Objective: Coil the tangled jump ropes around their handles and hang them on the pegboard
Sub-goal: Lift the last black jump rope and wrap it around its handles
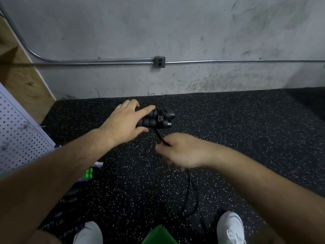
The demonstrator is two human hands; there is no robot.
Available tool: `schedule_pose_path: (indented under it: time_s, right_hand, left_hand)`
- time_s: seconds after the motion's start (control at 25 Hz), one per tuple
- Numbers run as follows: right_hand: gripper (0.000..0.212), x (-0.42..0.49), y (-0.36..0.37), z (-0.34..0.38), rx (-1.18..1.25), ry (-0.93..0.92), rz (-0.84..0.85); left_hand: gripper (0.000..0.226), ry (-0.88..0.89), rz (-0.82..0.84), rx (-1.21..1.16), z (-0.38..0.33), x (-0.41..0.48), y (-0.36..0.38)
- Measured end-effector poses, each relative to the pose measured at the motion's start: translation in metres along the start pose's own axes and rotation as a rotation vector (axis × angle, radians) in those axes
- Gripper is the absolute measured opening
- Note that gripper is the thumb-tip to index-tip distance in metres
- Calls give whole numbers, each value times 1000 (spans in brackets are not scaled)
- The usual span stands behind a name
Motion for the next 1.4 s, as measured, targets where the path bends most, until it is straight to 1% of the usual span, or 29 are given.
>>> schedule_pose_path:
  time_s: [0.04,0.12,0.2,0.28,0.32,0.4,0.48,0.56,0.64,0.68,0.76,0.84,0.92,1.0,1.08,1.2,1.28,1.36,1.4]
  right_hand:
    - [29,-5,-12,6,-89,-43,-61]
    - [24,-12,-36,17,-159,-132,-200]
    - [22,-15,-56,21,-297,-245,-352]
    - [17,-7,-73,12,-370,-298,-413]
    - [14,-1,-82,1,-327,-298,-402]
    - [8,13,-94,-22,-148,-312,-337]
    - [10,23,-92,-41,109,-323,-279]
    - [23,29,-66,-51,350,-244,-167]
    - [24,36,-29,-53,536,-186,-65]
    - [30,41,-17,-52,564,-175,-67]
    - [38,43,-10,-47,511,-190,-135]
    - [37,41,-8,-40,587,-194,-139]
    - [33,39,0,-34,662,-176,-89]
    - [29,36,9,-27,630,-121,-72]
    - [26,33,13,-21,565,-79,-89]
    - [27,20,11,-13,499,-14,-71]
    - [25,8,10,-7,518,12,-43]
    - [25,-4,8,2,534,21,-52]
    - [25,-8,3,6,432,6,-84]
  left_hand:
    - [81,23,12,6,-3,0,0]
    - [80,92,33,18,-13,-3,-1]
    - [79,184,77,-24,-25,-7,-3]
    - [78,282,141,-127,-38,-14,-6]
    - [77,318,160,-202,-45,-17,-9]
    - [74,336,141,-381,-53,-23,-21]
    - [72,273,98,-562,-51,-24,-33]
    - [71,171,60,-701,-43,-24,-38]
    - [69,82,8,-738,-35,-20,-38]
    - [69,41,-16,-740,-32,-18,-36]
    - [70,-51,-82,-748,-27,-11,-35]
    - [73,-132,-155,-675,-23,-4,-36]
    - [75,-186,-184,-534,-20,0,-37]
    - [77,-198,-157,-394,-19,2,-34]
    - [79,-182,-137,-304,-21,1,-28]
    - [81,-154,-143,-167,-24,4,-26]
    - [81,-167,-135,-78,-20,5,-25]
    - [81,-162,-115,-3,-13,7,-23]
    - [80,-147,-104,38,-11,7,-20]
Point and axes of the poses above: each hand's wrist, its own x-axis towards the middle knuckle, its own y-axis out of the palm, z = x × y, the point moved 5 cm from there along x, towards the middle knuckle, and after that the axes turned 15 degrees about x, right-handed, at the moved point
